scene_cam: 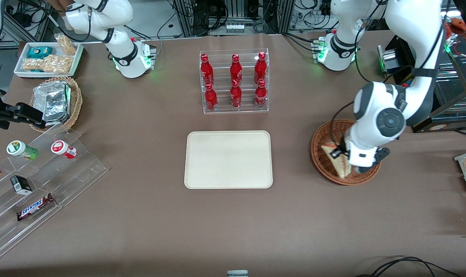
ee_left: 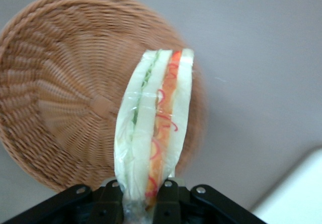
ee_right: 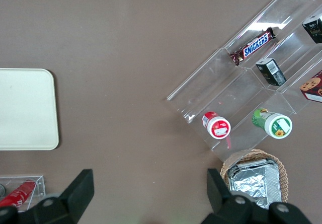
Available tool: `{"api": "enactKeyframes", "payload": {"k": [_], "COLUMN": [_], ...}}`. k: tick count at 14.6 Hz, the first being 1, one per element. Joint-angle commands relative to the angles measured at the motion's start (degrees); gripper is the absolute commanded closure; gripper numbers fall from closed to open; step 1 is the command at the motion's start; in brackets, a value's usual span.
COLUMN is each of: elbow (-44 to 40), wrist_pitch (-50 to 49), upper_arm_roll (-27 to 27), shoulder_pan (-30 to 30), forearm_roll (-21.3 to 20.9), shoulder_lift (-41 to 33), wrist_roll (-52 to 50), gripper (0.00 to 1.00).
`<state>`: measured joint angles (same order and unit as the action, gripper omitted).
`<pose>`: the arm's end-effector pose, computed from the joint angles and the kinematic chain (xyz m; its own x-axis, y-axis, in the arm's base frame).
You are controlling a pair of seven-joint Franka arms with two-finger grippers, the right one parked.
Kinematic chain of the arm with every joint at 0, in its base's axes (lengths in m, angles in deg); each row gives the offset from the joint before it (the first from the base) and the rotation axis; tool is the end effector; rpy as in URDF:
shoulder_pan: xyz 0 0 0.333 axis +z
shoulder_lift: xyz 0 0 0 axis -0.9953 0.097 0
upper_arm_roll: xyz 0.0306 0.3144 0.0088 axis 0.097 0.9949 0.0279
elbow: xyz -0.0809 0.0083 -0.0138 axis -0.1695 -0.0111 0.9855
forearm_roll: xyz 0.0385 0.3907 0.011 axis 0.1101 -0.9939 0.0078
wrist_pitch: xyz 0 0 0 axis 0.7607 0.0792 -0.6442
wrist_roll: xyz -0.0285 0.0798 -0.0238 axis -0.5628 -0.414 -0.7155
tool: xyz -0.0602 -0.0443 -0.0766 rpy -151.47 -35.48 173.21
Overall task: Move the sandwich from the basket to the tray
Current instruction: 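Carry the sandwich with the left gripper over the cream tray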
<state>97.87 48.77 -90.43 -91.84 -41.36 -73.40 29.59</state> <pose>0.5732 -0.1748 0.3509 0.8486 0.5214 -0.0893 0.5178 -0.8533 -0.0618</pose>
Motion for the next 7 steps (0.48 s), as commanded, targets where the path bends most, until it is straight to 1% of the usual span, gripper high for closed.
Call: {"api": "enactKeyframes", "payload": {"k": [1, 4, 6, 7], "elbow": [-8.31, -17.61, -22.2, -23.26], "wrist_pitch": [-2.2, -2.29, -2.2, -2.2], "upper_arm_roll": [0.5, 0.59, 0.59, 0.59], "shoulder_pan": [-9.7, -18.85, -23.77, -24.84], "forearm_roll": [-0.86, -1.13, -1.04, -0.96], "shoulder_lift": [5.01, 14.23, 19.86, 21.45], "wrist_roll": [-2.42, -1.1, -1.19, -1.1], "gripper": [0.96, 0.95, 0.95, 0.94]}}
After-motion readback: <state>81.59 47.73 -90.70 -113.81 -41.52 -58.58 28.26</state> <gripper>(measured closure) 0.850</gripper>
